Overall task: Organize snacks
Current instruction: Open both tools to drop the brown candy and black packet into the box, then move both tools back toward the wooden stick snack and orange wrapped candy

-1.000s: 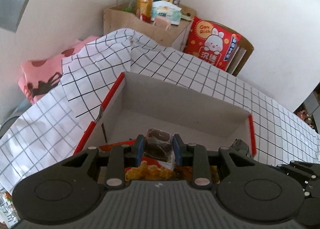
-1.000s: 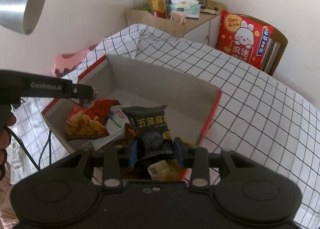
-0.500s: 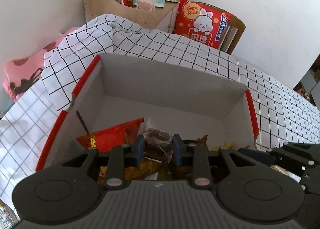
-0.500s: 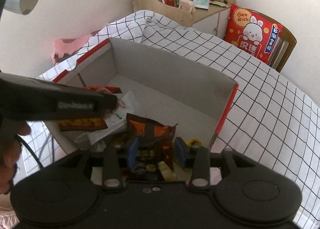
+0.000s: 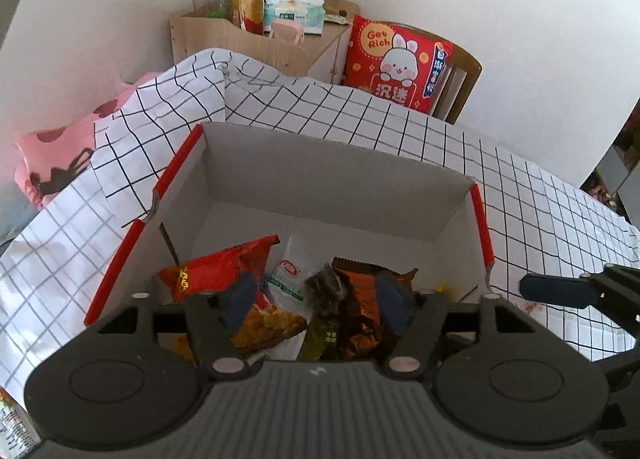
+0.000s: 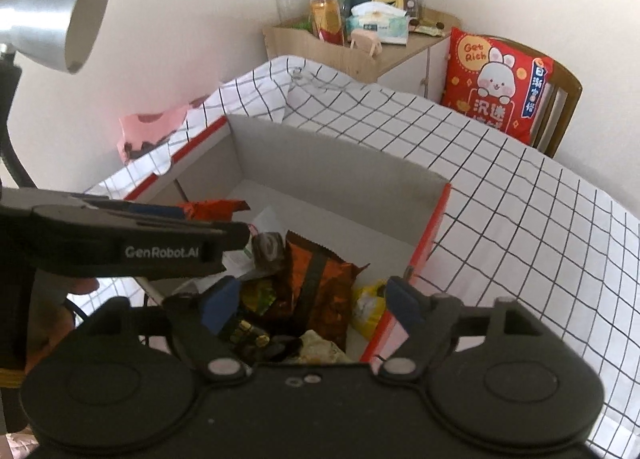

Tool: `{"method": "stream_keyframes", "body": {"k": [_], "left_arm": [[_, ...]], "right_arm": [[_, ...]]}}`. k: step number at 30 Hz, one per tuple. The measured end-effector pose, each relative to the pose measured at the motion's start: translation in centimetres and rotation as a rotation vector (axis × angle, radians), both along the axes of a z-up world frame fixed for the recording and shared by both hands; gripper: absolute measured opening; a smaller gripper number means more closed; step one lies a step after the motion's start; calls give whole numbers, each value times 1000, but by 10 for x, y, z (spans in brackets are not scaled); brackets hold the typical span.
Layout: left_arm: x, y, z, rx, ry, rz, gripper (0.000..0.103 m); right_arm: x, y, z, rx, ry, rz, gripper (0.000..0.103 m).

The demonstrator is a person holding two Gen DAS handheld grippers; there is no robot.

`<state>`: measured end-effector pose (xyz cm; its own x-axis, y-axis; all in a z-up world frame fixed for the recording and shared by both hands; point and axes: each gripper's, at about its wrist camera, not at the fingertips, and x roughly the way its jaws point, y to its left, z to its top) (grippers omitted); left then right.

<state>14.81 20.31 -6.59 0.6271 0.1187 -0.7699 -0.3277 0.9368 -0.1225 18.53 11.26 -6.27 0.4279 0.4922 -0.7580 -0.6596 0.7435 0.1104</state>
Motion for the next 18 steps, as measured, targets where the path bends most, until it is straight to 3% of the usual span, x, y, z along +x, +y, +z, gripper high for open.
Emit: {"method": "stream_keyframes", "body": {"k": [11, 13, 18], "left_arm": [[-17, -32, 28, -8, -87, -55, 80], [-19, -40, 32, -16, -102, -72, 85], [-22, -64, 37, -32, -121, -119, 86]], "right_arm": [[-15, -45, 22, 85, -8, -32, 100], [-19, -60, 24, 98, -12, -50, 102], [-21, -101, 29, 144, 0, -104, 103]]}}
